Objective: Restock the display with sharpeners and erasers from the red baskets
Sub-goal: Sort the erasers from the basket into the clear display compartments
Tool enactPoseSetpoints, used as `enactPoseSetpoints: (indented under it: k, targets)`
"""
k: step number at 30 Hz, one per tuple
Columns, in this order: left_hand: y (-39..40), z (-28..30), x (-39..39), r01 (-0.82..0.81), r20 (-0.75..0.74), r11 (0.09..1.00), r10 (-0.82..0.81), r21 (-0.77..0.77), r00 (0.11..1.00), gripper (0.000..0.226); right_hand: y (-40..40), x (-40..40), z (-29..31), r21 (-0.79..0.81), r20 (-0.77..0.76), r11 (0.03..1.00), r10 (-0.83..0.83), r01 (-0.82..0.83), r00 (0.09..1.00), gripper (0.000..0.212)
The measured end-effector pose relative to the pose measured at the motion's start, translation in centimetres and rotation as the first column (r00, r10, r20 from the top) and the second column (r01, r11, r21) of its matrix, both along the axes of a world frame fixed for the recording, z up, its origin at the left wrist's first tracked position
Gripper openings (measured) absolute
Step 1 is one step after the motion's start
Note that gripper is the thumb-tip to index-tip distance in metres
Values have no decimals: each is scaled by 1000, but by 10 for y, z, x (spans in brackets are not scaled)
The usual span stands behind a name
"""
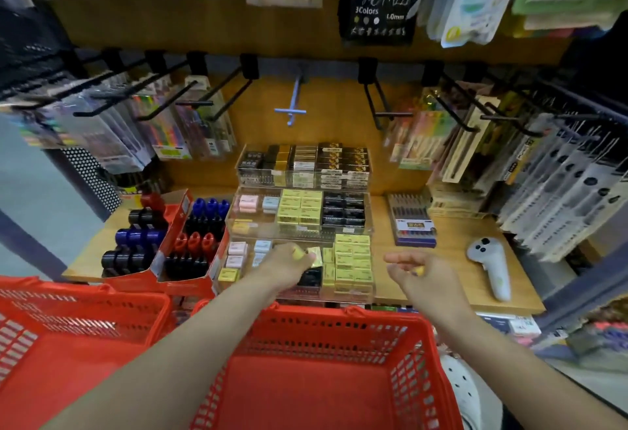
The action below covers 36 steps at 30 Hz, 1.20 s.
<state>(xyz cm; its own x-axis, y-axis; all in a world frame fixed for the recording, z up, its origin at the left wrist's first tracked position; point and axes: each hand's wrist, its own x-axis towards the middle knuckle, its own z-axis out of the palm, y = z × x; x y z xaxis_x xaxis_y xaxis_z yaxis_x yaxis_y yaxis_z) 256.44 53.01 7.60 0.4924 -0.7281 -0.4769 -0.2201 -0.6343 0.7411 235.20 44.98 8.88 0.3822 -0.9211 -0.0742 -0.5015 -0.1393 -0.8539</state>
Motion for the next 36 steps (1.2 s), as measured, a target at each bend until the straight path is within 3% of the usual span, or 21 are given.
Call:
enactPoseSetpoints:
  k: [3,6,9,14,19,25,29,33,35,36]
  targets:
    - [-25,-12,2,20,19,999,-21,28,1000,53,-12,2,-18,-13,-119,1000,22,-24,993,17]
    - [-41,-24,6,-12,-18,1000,12,2,1000,39,-21,13,-26,-68,-215,995,63,-79,975,17]
    - [-42,-33,3,-65,-108,998,66,15,992,63,-21,23,-33,-108,-235,981,130,-159,963,14]
    - [-34,-45,6,-109,-209,994,100,-29,973,71,-19,26,-39,-67,-191,991,105,-120,976,13]
    - [-40,-40,11,-141,-123,989,136,-37,983,73,-18,20,-34,-69,-158,996,44,-56,986,15]
    - [-52,-35,7,-28,-50,999,30,44,998,78,-14,24,-33,-59,-120,998,27,-34,992,15]
    - [-59,-30,2,25,21,997,-27,77,999,69,-13,28,-33,-33,-102,998,40,-44,994,15]
    - [-59,-28,3,-17,-8,997,18,72,1000,71,-12,29,-32,-36,-100,999,36,-40,994,13]
    - [-52,-20,6,-60,-47,998,61,20,997,69,-11,31,-28,25,-69,1000,1,1,998,9]
    - [-46,-14,7,-51,-38,999,50,-16,998,63,-11,33,-25,138,-19,990,-22,24,1000,11]
